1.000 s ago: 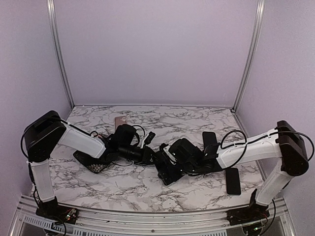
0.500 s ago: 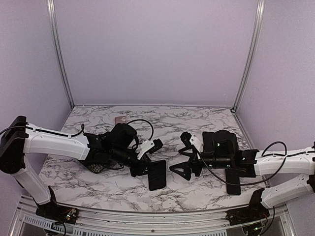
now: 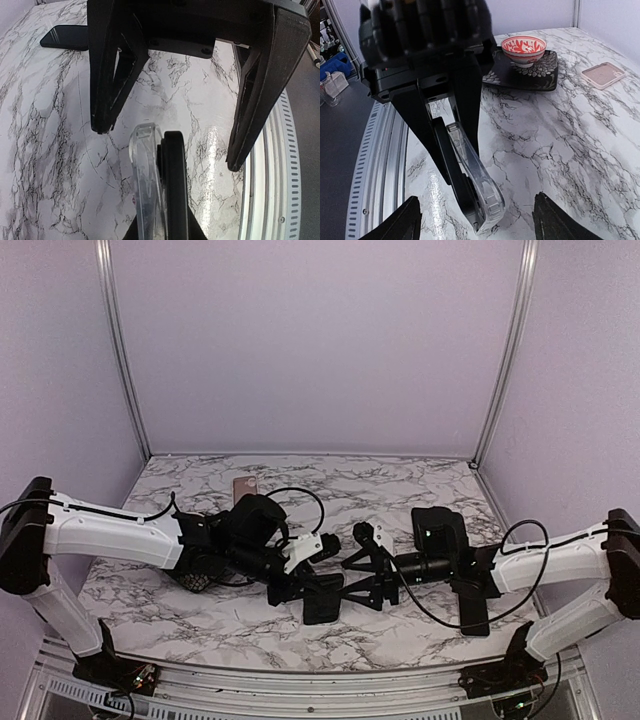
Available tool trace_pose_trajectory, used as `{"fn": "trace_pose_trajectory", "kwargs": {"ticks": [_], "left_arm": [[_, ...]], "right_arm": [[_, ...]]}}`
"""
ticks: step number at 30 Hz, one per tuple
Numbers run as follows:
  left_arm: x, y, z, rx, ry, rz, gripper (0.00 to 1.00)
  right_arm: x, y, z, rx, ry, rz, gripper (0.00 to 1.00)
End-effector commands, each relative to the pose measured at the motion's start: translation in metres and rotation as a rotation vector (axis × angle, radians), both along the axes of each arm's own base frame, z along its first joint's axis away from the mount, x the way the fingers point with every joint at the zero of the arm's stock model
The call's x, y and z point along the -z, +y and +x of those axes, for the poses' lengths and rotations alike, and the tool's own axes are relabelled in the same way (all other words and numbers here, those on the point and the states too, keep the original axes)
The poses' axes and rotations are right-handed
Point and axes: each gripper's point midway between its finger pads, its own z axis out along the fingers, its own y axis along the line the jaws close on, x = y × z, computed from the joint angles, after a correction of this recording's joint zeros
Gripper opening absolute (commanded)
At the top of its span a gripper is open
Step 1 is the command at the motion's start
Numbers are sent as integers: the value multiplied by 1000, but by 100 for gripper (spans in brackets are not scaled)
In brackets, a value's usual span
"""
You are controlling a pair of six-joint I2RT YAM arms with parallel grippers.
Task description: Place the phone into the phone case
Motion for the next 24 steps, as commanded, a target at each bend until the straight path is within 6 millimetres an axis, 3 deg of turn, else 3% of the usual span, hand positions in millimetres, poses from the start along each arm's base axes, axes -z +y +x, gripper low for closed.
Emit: {"fn": "trace_pose_trajectory", "kwargs": {"ticks": [1,10,19,21,24], "left_arm": [[45,13,-1,-11,2,149,12],[38,7,3,-17,-16,120,25],[38,9,7,-37,-36,126,26],[37,8,9,-42,-40,122,25],[34,7,10,-48,-46,116,25]], "right_arm": [[-9,9,-3,-71,-21,34,72],[-4,17,-1,-95,12,42,53],[-2,19,-3,-109,29,28,38],[-4,21,-4,-122,32,30,33],[-2,24,-2,-132,33,19,17]]}}
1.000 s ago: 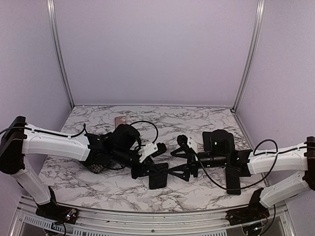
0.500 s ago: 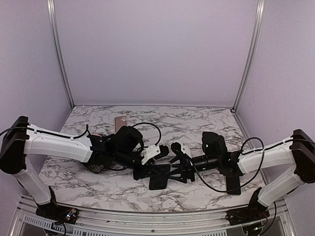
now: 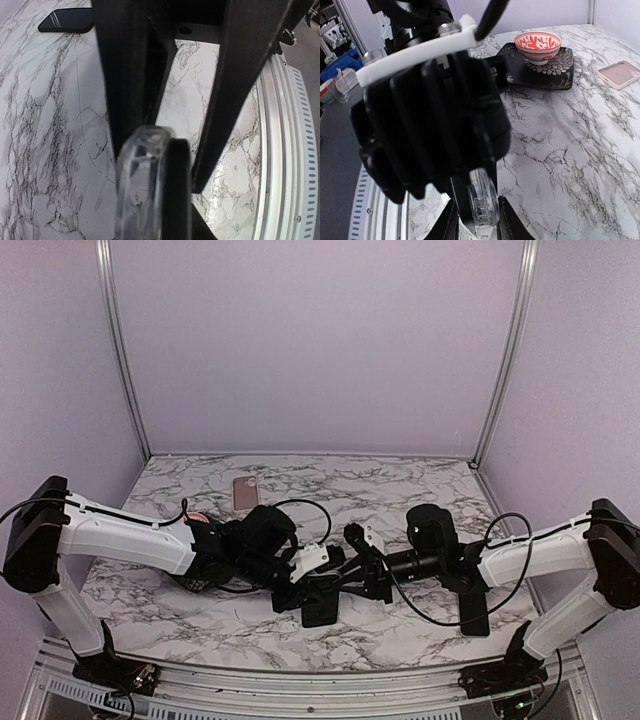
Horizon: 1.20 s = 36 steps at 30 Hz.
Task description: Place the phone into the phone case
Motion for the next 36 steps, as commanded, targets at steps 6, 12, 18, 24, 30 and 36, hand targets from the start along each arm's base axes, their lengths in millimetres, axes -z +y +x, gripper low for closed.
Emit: {"fn": "trace_pose_trajectory", "kwargs": {"ticks": [6,12,18,24,30,36], "left_arm": [[-3,9,8,-46,-35,16,31],[-38,13,6,-61,-84,-127,67],[-41,27,3,-65,-78,-171,68],[-52,22,-12,12,-38,-227,50],[-71,12,-21,48,16,-289,25],[-88,6,-21,46,3,-324,0]], "right_arm": [[-11,9,0,-56,-29,1,0],[-27,4,-6,-78,-66,20,0],[-33,0,-13,-100,-74,40,0],[-46,1,-22,-152,-69,71,0],[-62,2,-27,-182,-73,116,0],[-76,8,-31,-204,-84,156,0]]}}
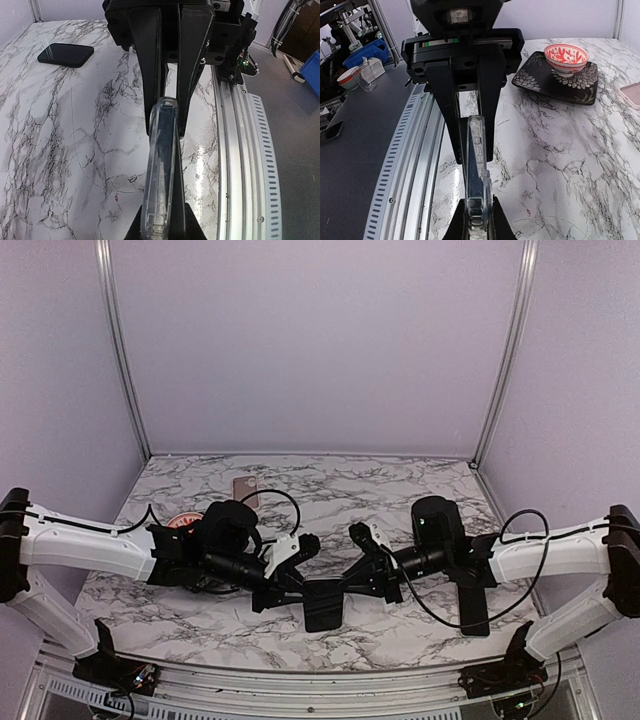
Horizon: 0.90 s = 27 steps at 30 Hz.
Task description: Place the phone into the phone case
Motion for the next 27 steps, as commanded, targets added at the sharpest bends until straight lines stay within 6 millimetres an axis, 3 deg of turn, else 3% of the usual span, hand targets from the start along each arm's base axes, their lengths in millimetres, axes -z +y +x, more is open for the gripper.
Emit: {"fn": "trace_pose_trajectory", "kwargs": {"ticks": [1,6,8,16,20,23,27], "left_arm": [[-41,-13,6,-9,-50,-105,0],[-30,-9,21,-97,-78,-62,0],[-36,-9,22,-112,-70,-77,0],[-94,-9,14,-107,-44,-212,0],[-102,-11,9,-77,-29,-223,0],[-107,-9,8,-76,-28,-224,0],[-113,-6,7,-74,-26,-205,0]], "right_arm": [[-50,14,-4,-54,-84,130,5],[-22,15,4,-4,-80,45,51],[-15,15,4,4,-61,28,57],[2,14,4,71,-86,8,63],[-3,28,0,32,-106,22,54],[-6,33,-2,3,-93,21,18],[-20,33,-9,-35,-91,58,1]]}}
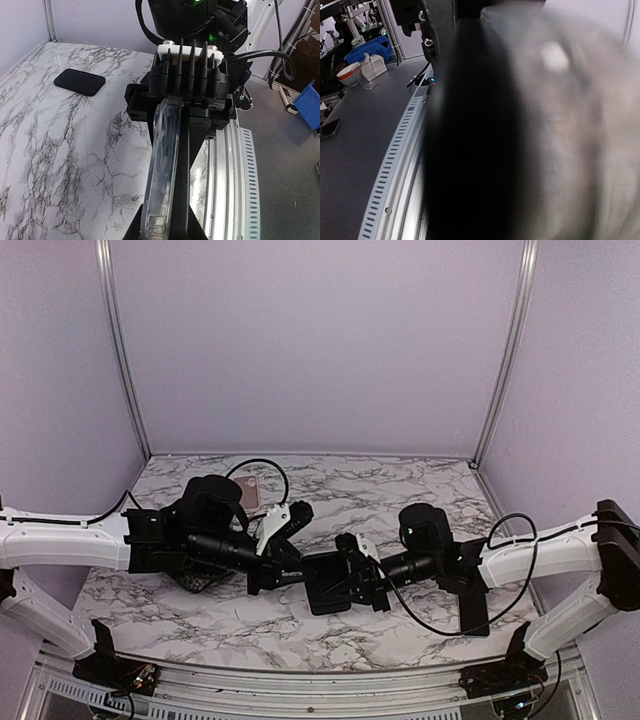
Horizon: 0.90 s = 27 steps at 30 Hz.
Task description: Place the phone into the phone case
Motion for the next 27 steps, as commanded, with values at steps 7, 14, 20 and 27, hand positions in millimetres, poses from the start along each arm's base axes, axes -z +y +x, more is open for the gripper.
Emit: {"fn": "trace_pose_trajectory", "kwargs": {"ticks": [7,14,20,27], "left_arm": [[-91,9,-1,-16,-134,-175,83],[-111,18,-8,0,-178,-226,82],[-102,9,-6,12,-180,-206,60],[-109,1,-4,3,-184,-238,0]], "right_arm": [[-102,5,-13,-91,-48,239,0],[-188,-6,-17,-93,-148,465,0],[-219,-2,-21,-92,-197,550,0],[-224,3,-22,-81,-210,547,0]]}}
